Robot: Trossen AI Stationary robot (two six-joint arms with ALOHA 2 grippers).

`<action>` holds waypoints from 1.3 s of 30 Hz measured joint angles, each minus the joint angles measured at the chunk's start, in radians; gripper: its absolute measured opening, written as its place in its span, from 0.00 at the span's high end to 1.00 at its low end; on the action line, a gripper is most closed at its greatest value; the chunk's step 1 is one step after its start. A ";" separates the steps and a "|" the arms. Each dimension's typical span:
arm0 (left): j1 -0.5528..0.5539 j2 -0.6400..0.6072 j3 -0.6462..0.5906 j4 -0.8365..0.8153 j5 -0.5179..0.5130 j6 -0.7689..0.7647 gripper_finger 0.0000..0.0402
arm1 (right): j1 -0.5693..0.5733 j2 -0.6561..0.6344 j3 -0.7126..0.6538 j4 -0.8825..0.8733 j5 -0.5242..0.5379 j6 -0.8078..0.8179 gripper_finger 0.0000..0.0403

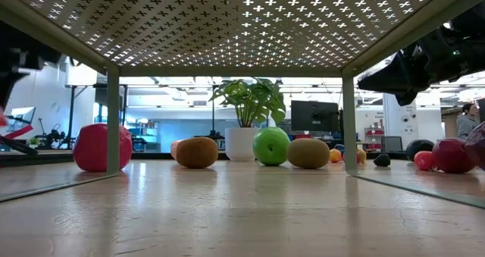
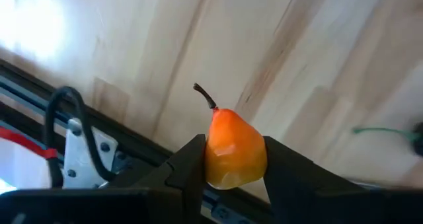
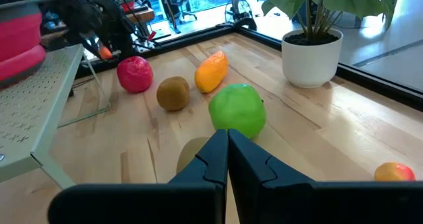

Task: Pick & Place Fruit
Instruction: Put the pear into the red strainer

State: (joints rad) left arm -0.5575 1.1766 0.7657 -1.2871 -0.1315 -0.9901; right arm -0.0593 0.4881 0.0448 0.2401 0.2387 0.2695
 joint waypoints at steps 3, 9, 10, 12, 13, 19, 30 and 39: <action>0.000 -0.043 0.042 -0.004 -0.037 0.003 0.67 | 0.000 0.000 0.000 0.000 0.001 0.000 0.98; 0.000 -0.105 0.121 -0.014 -0.100 0.022 0.67 | 0.000 0.000 0.000 0.000 0.001 0.000 0.98; 0.000 -0.111 0.136 -0.024 -0.111 0.029 0.67 | 0.000 0.000 0.000 0.000 0.001 0.000 0.98; 0.000 -0.120 0.169 -0.051 -0.138 0.039 0.67 | 0.000 0.000 0.000 0.000 0.001 0.000 0.98; 0.000 -0.123 0.187 -0.066 -0.145 0.043 0.67 | 0.000 0.000 0.000 0.000 0.001 0.000 0.98; 0.000 -0.132 0.304 -0.147 -0.203 0.054 0.67 | 0.000 -0.002 0.024 -0.015 -0.006 -0.008 0.98; 0.000 -0.130 0.515 -0.122 -0.390 0.183 0.67 | 0.000 -0.003 0.298 -0.469 -0.060 -0.063 0.98; 0.000 -0.125 0.562 0.112 -0.431 0.399 0.67 | 0.010 -0.108 0.317 -0.606 -0.061 -0.064 0.98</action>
State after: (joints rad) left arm -0.5571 1.0515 1.3281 -1.1754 -0.5625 -0.5910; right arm -0.0494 0.3804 0.3621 -0.3664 0.1776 0.2058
